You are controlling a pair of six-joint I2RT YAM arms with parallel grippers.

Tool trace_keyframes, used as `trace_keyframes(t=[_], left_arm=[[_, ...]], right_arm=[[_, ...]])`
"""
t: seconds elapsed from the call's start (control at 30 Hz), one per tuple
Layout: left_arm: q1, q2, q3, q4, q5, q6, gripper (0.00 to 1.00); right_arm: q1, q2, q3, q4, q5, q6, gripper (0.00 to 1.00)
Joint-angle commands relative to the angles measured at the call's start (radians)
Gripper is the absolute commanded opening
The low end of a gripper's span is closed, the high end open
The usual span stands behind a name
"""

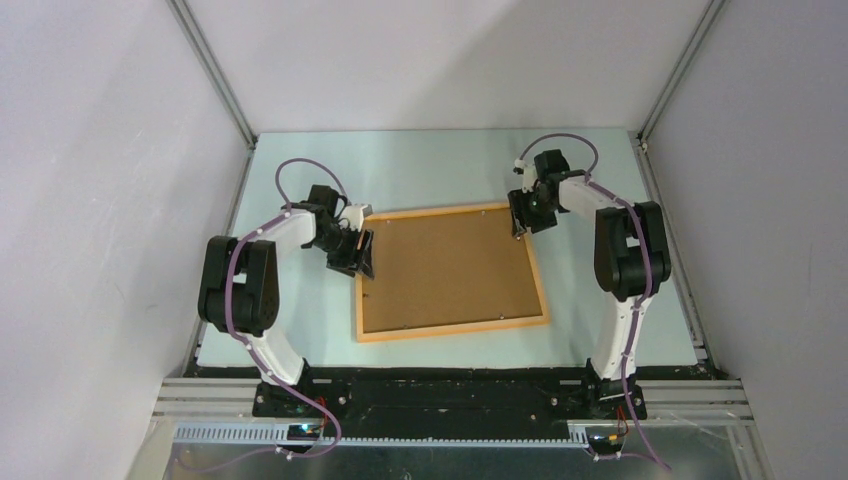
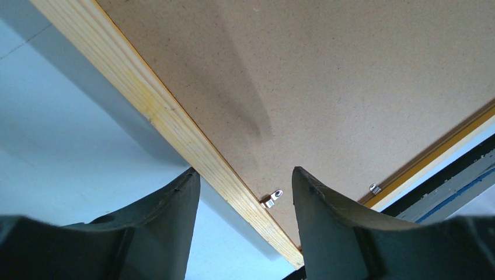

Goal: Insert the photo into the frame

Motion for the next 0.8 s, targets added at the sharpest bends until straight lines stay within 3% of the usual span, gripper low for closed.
trace_keyframes(t=[0.0,0.3,0.77], left_arm=[[-0.01,-0.027,0.015,-0.002,0.02,0.01,0.63],[-0.011,-0.024,0.017,-0.003,0.019,0.009,0.63],[-0.01,-0.022,0.023,-0.002,0.017,0.006,0.63]], right_arm=[[0.008,0.021,0.04,0.016,0.037,0.018,0.58],[-0.007,0.018,0.032,0.004,0.016,0.001,0.51],[-0.082,-0.013,0.003,-0.035,-0.134,-0.071,0.47]])
